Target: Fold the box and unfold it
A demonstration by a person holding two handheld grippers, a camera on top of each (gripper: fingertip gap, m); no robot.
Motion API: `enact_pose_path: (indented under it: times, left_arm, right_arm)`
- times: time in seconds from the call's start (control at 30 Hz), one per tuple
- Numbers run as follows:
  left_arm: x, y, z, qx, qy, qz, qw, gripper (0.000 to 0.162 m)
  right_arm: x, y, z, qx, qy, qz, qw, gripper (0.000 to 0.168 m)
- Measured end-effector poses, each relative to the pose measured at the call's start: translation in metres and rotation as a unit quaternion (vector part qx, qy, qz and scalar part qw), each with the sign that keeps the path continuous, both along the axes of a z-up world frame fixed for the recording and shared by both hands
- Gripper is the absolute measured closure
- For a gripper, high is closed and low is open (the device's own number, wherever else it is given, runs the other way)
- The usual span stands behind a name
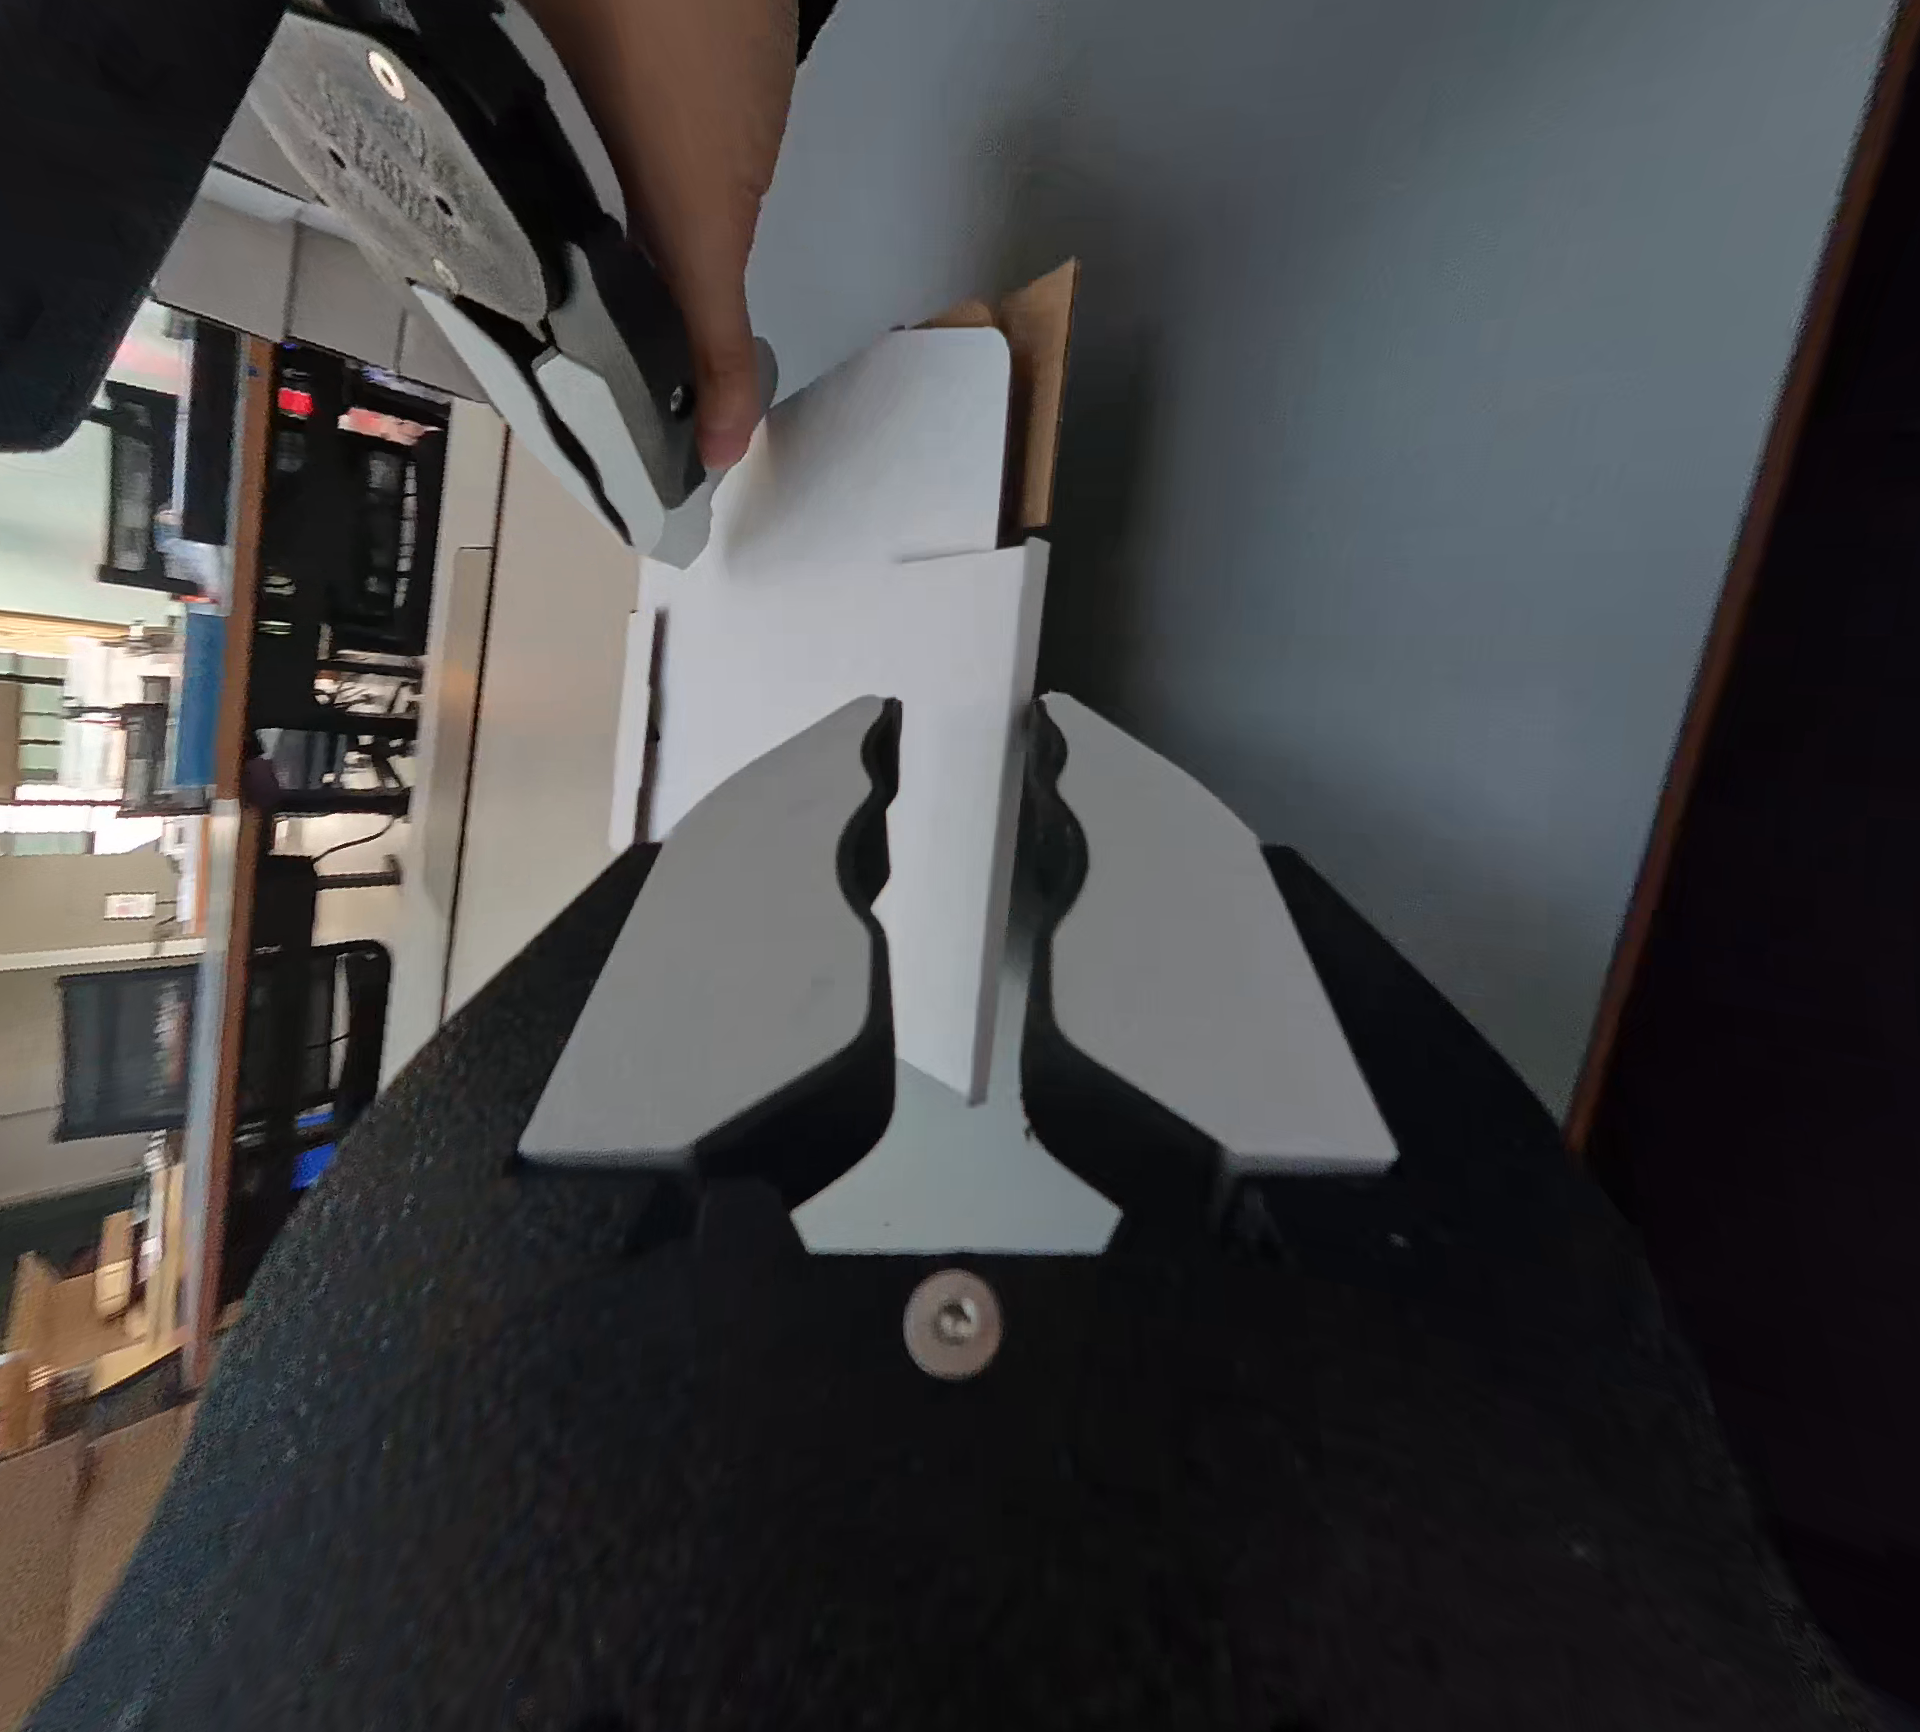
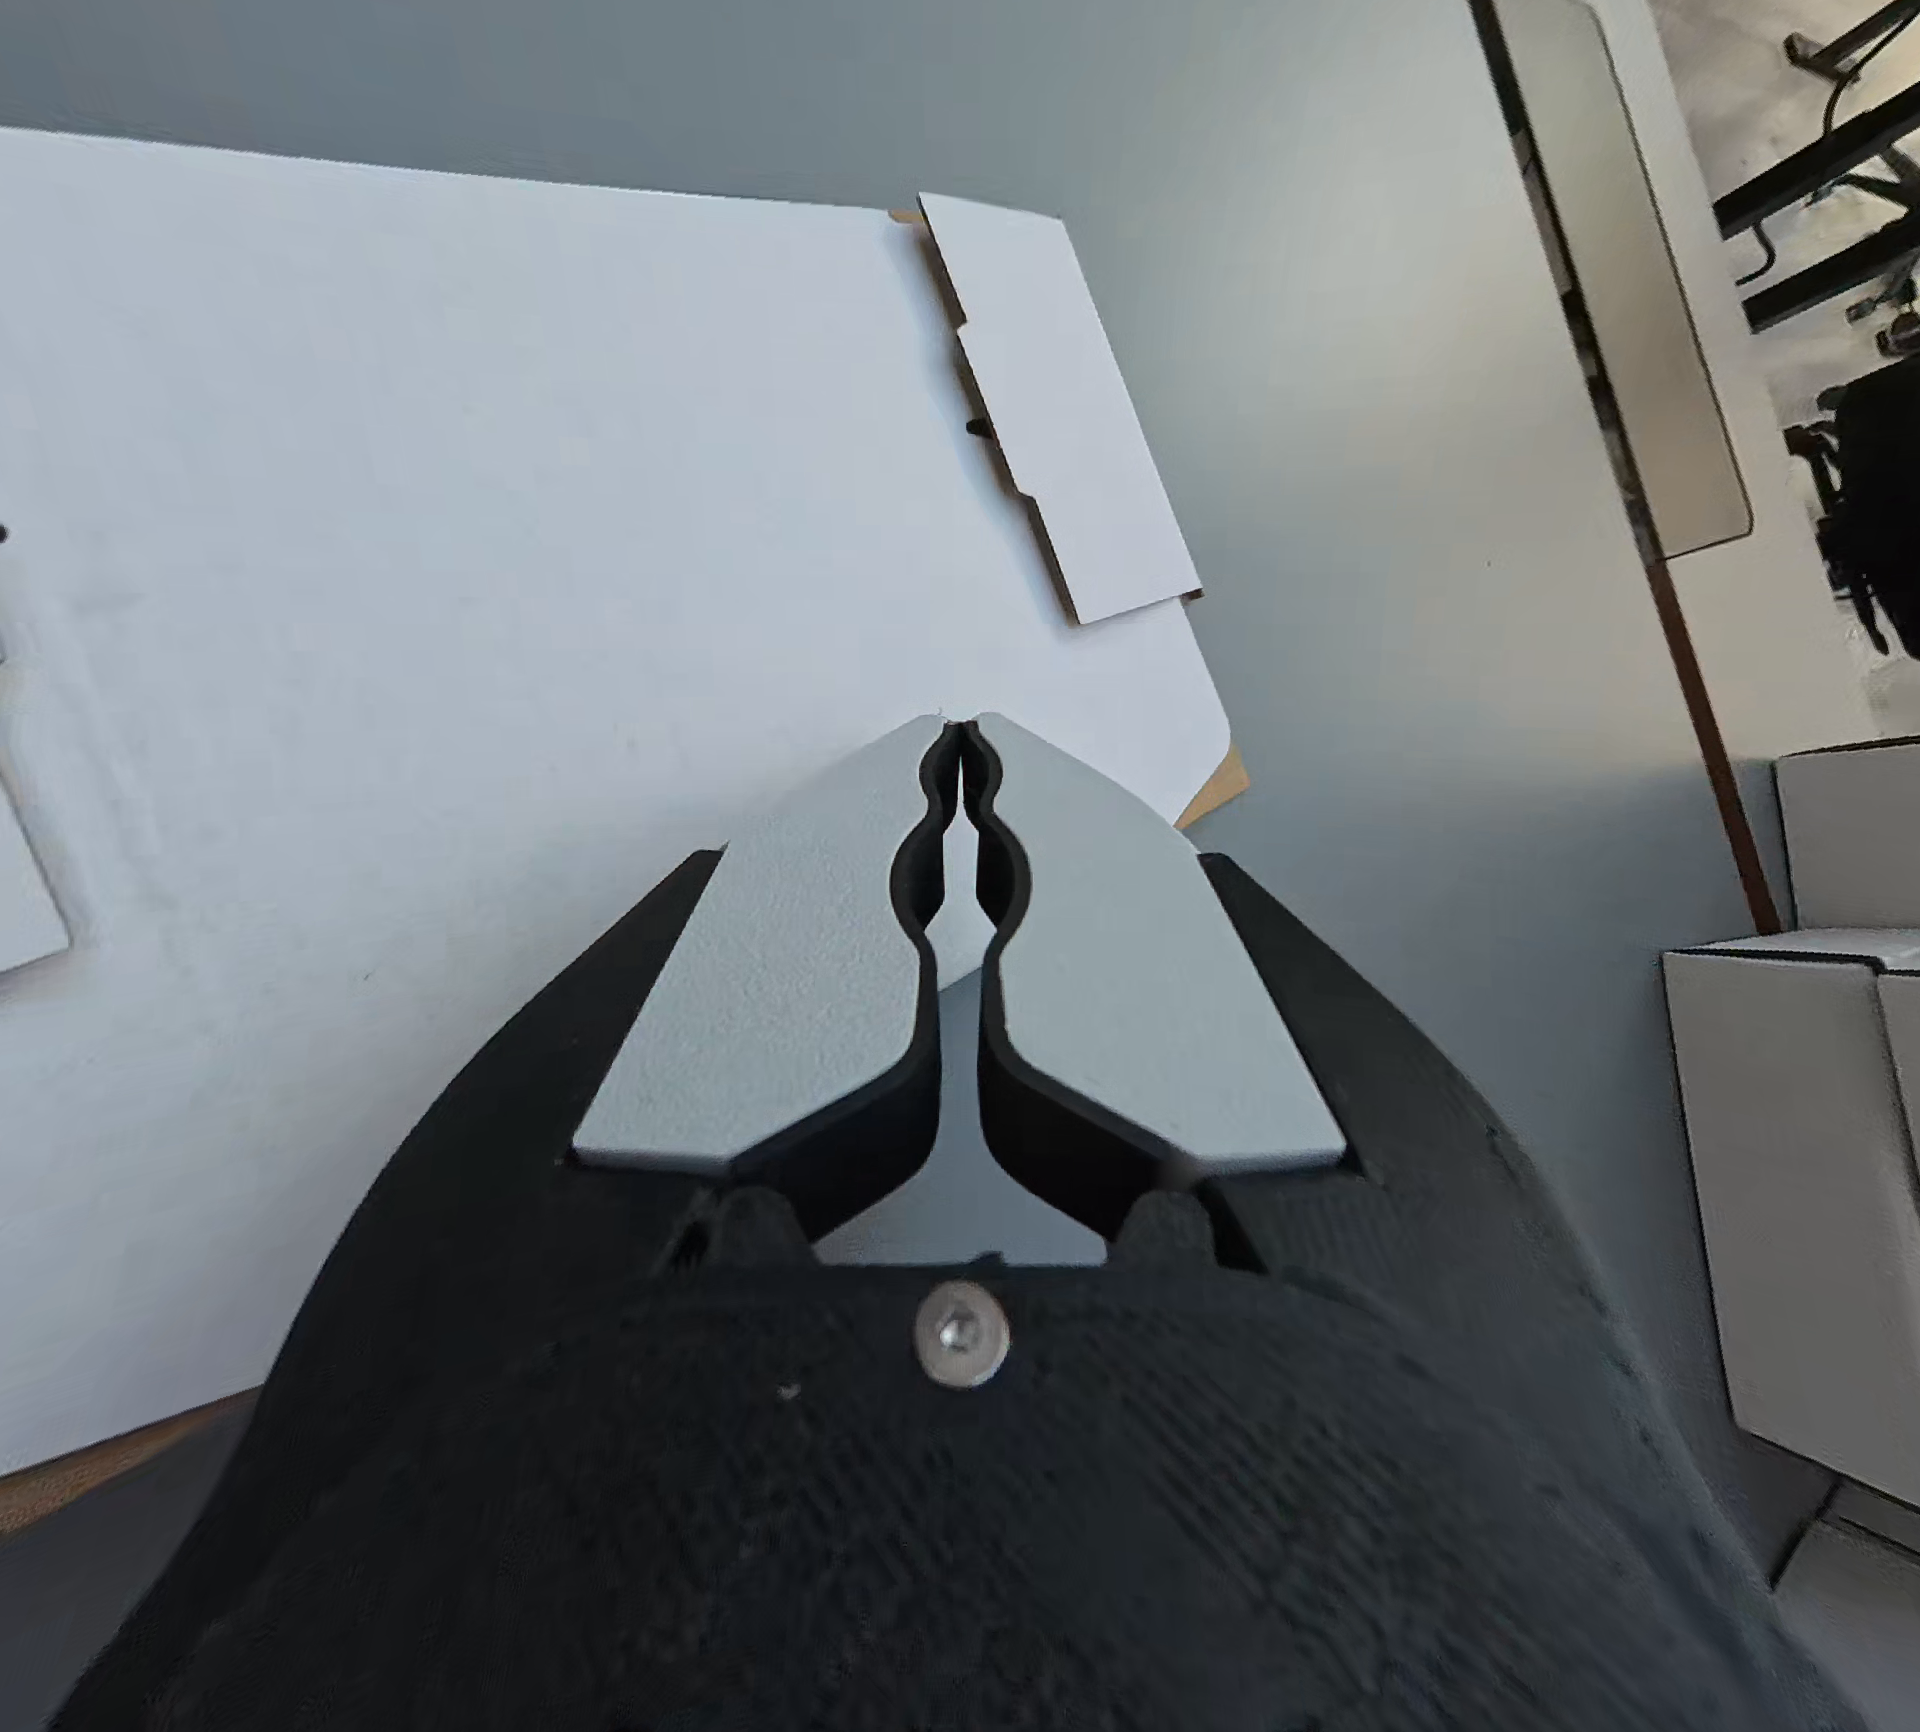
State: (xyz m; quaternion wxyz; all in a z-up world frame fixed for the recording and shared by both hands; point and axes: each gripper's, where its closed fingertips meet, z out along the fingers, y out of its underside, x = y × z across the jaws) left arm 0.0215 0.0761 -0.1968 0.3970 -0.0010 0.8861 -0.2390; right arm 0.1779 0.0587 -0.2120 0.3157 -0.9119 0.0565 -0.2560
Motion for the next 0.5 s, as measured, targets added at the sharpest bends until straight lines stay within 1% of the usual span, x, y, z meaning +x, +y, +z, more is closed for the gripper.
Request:
enact_pose_path:
  times: [0.03, 0.07, 0.13, 0.17, 0.23, 0.3, 0.33, 0.4, 0.47, 0.5]
  left_arm:
    - [-0.008, -0.005, -0.002, -0.024, 0.037, -0.009, 0.999, 0.134]
    - [-0.015, -0.008, -0.001, -0.049, 0.075, -0.016, 0.996, 0.138]
    - [-0.025, -0.015, 0.009, -0.12, 0.143, -0.033, 0.982, 0.145]
    - [-0.027, -0.016, 0.017, -0.157, 0.174, -0.043, 0.971, 0.148]
    - [-0.011, -0.011, 0.035, -0.221, 0.201, -0.035, 0.954, 0.155]
    - [0.019, 0.003, 0.044, -0.251, 0.208, -0.017, 0.945, 0.162]
    - [0.036, 0.011, 0.045, -0.258, 0.209, -0.005, 0.943, 0.162]
    - [0.073, 0.029, 0.042, -0.243, 0.189, 0.025, 0.951, 0.162]
    - [0.111, 0.045, 0.03, -0.204, 0.167, 0.05, 0.963, 0.162]
    - [0.125, 0.051, 0.021, -0.181, 0.174, 0.057, 0.966, 0.162]
  right_arm:
    - [0.001, -0.002, -0.01, -0.011, 0.013, -0.004, 1.0, 0.168]
    - [-0.001, -0.002, -0.019, -0.017, 0.03, 0.003, 0.999, 0.168]
    - [-0.002, -0.001, -0.016, 0.005, 0.021, 0.016, 1.0, 0.168]
    - [-0.004, -0.001, -0.017, 0.0, 0.018, 0.028, 0.999, 0.168]
    - [-0.006, -0.002, -0.018, -0.013, -0.011, 0.053, 0.998, 0.168]
    - [-0.007, -0.002, -0.018, -0.029, -0.049, 0.069, 0.996, 0.168]
    - [-0.007, -0.002, -0.018, -0.039, -0.068, 0.077, 0.994, 0.168]
    - [-0.007, -0.002, -0.018, -0.055, -0.1, 0.09, 0.989, 0.168]
    - [-0.007, -0.002, -0.017, -0.063, -0.125, 0.1, 0.985, 0.168]
    - [-0.008, -0.002, -0.017, -0.066, -0.138, 0.104, 0.983, 0.168]
